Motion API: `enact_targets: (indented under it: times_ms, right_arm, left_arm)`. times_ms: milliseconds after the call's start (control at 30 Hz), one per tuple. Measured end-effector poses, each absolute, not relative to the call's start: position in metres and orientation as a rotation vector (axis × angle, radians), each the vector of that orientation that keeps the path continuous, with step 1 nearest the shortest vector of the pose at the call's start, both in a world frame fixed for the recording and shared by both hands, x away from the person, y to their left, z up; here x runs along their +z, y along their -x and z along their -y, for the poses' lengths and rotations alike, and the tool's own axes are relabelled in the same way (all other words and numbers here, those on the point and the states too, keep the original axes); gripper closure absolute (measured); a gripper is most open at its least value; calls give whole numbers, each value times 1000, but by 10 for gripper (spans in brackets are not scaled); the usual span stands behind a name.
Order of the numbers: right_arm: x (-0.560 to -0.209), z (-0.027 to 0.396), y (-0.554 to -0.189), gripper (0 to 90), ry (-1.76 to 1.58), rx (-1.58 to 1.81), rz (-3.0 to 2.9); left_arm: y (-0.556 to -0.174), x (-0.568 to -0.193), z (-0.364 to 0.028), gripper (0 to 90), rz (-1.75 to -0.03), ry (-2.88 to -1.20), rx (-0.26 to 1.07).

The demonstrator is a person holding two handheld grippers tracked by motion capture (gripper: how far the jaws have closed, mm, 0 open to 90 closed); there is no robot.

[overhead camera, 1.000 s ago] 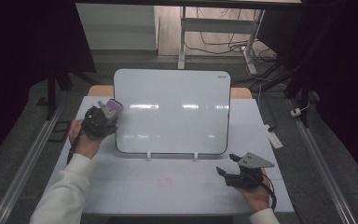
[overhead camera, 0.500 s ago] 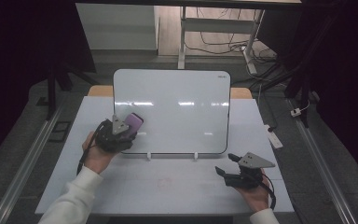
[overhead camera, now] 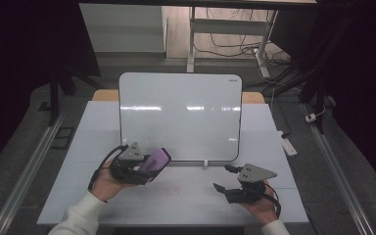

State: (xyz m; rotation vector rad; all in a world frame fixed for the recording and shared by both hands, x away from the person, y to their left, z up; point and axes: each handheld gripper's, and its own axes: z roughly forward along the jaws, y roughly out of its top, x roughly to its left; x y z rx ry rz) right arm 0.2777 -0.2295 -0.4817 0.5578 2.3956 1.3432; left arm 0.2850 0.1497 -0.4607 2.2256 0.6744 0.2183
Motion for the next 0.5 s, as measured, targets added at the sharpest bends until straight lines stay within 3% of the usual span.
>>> enact_targets:
  times_ms: [200, 500]
  right_arm:
    - [-479, 218, -276, 266, -470, 1367, -2454]
    - [-470, 186, -286, 233, -365, 1403, -2609]
  left_arm:
    - [-286, -471, -138, 411, -597, -2297, 107]
    - [-280, -479, -113, 410, -442, -2388, 50]
